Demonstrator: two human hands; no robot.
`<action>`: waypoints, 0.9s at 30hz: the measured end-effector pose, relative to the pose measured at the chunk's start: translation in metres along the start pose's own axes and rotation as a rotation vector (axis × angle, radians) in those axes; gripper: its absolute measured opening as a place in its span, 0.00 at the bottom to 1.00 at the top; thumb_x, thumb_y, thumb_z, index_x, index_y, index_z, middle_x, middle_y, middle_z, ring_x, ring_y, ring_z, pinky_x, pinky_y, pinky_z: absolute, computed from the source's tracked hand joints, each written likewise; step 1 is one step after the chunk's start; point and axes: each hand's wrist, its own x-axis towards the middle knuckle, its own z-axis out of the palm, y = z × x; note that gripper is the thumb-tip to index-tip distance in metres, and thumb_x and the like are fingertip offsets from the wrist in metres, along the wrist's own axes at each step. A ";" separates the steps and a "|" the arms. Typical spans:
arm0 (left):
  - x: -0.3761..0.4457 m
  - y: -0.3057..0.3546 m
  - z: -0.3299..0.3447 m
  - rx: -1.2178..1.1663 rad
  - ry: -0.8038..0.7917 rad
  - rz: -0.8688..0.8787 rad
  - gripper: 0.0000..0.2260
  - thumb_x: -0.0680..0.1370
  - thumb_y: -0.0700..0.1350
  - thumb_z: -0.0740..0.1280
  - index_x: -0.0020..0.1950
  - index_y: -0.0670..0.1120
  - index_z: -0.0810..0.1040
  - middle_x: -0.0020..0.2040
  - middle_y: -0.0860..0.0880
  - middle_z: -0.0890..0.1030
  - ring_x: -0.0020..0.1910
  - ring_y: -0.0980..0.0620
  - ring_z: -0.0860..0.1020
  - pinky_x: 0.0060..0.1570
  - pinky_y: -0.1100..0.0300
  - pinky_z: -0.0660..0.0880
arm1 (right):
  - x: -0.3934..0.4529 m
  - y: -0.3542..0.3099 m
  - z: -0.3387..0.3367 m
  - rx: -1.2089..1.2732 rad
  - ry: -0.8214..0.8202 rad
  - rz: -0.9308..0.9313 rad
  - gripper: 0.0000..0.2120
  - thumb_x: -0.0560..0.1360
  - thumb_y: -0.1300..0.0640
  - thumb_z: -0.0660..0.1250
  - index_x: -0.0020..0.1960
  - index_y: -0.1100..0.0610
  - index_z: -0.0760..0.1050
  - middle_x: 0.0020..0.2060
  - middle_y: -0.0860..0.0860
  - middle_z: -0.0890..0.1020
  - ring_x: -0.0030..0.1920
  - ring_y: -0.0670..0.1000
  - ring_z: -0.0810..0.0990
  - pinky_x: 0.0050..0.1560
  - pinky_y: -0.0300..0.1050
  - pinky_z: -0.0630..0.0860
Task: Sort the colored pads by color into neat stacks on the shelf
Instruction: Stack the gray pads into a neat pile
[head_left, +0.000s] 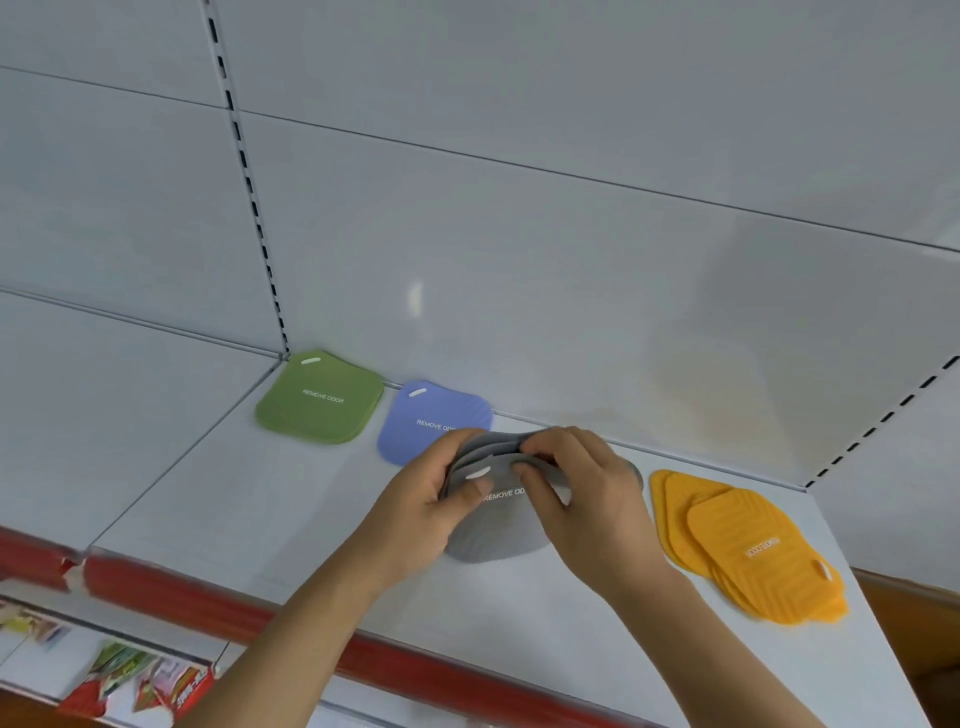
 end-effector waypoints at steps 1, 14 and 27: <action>-0.001 0.000 0.000 -0.009 0.014 0.002 0.14 0.84 0.42 0.66 0.69 0.53 0.77 0.63 0.56 0.83 0.65 0.54 0.80 0.68 0.50 0.75 | -0.003 0.001 0.001 0.003 0.013 0.025 0.12 0.76 0.59 0.75 0.58 0.54 0.79 0.54 0.46 0.80 0.55 0.49 0.79 0.54 0.41 0.77; -0.003 -0.006 0.002 -0.018 -0.030 -0.043 0.13 0.83 0.44 0.66 0.67 0.50 0.76 0.63 0.52 0.83 0.65 0.51 0.80 0.68 0.48 0.75 | -0.033 0.009 0.009 0.543 -0.061 0.567 0.07 0.78 0.52 0.68 0.53 0.43 0.73 0.43 0.46 0.81 0.44 0.52 0.79 0.46 0.57 0.79; 0.003 -0.002 0.002 -0.116 0.073 -0.021 0.11 0.80 0.45 0.68 0.60 0.55 0.82 0.59 0.49 0.86 0.62 0.48 0.83 0.64 0.49 0.76 | -0.037 0.012 0.009 0.592 -0.115 0.575 0.10 0.81 0.62 0.69 0.57 0.48 0.78 0.49 0.49 0.85 0.52 0.53 0.84 0.55 0.62 0.79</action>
